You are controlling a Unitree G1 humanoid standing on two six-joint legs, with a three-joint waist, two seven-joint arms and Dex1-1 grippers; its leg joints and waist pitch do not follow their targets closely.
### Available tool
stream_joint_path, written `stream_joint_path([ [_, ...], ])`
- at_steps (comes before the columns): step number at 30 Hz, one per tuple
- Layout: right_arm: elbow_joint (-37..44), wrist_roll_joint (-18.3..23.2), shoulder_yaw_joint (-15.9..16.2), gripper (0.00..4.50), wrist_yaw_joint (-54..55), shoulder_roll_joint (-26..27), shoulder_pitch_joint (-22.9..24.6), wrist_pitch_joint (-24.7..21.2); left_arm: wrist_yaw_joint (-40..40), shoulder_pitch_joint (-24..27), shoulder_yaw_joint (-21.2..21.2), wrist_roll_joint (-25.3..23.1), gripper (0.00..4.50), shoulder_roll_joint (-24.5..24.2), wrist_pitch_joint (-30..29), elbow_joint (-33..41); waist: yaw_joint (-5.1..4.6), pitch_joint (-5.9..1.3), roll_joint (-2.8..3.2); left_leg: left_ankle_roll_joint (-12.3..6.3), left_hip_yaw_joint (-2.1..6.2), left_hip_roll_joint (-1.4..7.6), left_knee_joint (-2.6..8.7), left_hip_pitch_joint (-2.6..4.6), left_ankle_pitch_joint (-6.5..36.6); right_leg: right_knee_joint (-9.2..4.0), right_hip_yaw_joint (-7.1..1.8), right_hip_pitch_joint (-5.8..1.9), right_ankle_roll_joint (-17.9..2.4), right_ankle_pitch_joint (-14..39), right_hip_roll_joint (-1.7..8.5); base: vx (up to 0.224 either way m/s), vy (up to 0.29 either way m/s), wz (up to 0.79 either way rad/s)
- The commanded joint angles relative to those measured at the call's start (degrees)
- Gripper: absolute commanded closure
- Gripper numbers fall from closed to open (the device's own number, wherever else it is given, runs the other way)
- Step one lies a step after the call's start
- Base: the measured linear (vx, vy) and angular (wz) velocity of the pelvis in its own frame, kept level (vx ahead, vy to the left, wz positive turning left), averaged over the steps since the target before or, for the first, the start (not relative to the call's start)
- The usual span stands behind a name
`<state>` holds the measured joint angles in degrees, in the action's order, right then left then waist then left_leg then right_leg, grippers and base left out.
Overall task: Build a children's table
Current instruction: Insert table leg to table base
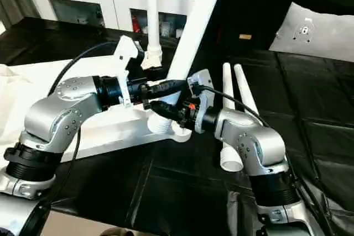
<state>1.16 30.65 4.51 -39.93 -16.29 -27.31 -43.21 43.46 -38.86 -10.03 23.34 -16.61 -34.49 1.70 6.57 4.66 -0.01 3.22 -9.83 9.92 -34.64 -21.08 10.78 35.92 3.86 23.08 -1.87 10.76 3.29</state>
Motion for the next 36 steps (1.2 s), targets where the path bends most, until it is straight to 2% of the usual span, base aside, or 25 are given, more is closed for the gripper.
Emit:
stream_joint_path([
  [1, -0.57, -0.51, 0.38, 2.61, -0.30, -0.12, -0.22, -0.35, 0.07, -0.81, -0.26, -0.40, 2.64, 0.26, 0.80, 1.65, 0.24, -5.20, -0.41, -0.40, 0.87, 2.60, 3.30, 0.10, 3.51, -4.15, -3.15, -3.69, -8.51, 10.09, 4.91, 0.000, 0.000, 0.00],
  [12, -1.05, -1.10, 0.65, 2.62, -0.12, 0.10, -0.24, 0.75, -0.49, -1.04, 0.93, -0.17, 2.64, 0.25, 0.61, 1.23, 0.24, -5.20, -0.38, -0.47, 0.87, 2.60, 3.29, 0.13, 3.42, -4.10, -3.14, -3.64, -8.60, 9.88, 4.89, 0.000, 0.000, 0.00],
  [15, -0.80, 0.29, -0.31, 2.62, -0.36, 0.45, -0.28, 0.01, -0.91, -1.32, 1.49, -0.09, 2.64, 0.46, 0.74, 0.76, 0.22, -5.20, -0.37, -0.50, 0.87, 2.59, 3.28, 0.11, 3.49, -4.12, -3.14, -3.66, -8.63, 9.84, 4.86, 0.000, 0.000, 0.00],
  [16, -0.80, 0.39, -0.38, 2.06, -0.38, 0.47, -0.29, -0.06, -0.93, -1.33, 1.51, -0.09, 2.64, 0.47, 0.76, 0.73, 0.22, -5.19, -0.41, -0.53, 0.86, 2.56, 3.28, 0.09, 3.51, -4.12, -3.14, -3.69, -8.63, 9.86, 4.85, 0.000, 0.000, 0.00],
  [22, -1.73, -0.66, -0.82, 1.46, 0.99, 0.90, -0.71, 0.84, -0.80, -1.27, 1.53, 0.55, 2.64, 0.78, 0.22, 1.24, 0.21, -5.21, -0.34, -0.46, 0.87, 2.59, 3.27, 0.13, 3.60, -4.11, -3.10, -3.62, -8.93, 9.60, 4.85, 0.000, 0.000, 0.00],
  [32, -2.87, -0.98, -1.26, 1.45, 1.68, 1.72, -0.97, 2.10, -0.18, -1.03, 1.33, 0.72, 2.64, 0.77, -0.18, 1.82, 0.20, -5.23, -0.22, -0.32, 0.92, 2.65, 3.31, 0.20, 3.69, -4.02, -3.11, -3.64, -9.05, 9.12, 4.87, 0.000, 0.000, 0.00],
  [33, -2.87, -0.98, -1.26, 1.73, 1.68, 1.72, -0.97, 2.10, -0.18, -1.03, 1.33, 0.72, 2.64, 0.77, -0.18, 1.82, 0.20, -5.25, -0.25, -0.35, 0.91, 2.64, 3.29, 0.18, 3.61, -3.99, -3.12, -3.66, -9.09, 8.97, 4.89, 0.000, 0.000, 0.00],
  [36, -3.29, -0.88, -1.69, 1.98, 1.65, 2.14, -1.12, 2.48, -0.13, -0.95, 1.27, 1.01, 2.64, 0.91, -0.46, 1.99, 0.16, -5.19, -0.35, -0.36, 0.89, 2.60, 3.31, 0.15, 3.90, -4.09, -3.10, -3.68, -8.99, 9.76, 4.91, 0.000, 0.000, 0.00],
])
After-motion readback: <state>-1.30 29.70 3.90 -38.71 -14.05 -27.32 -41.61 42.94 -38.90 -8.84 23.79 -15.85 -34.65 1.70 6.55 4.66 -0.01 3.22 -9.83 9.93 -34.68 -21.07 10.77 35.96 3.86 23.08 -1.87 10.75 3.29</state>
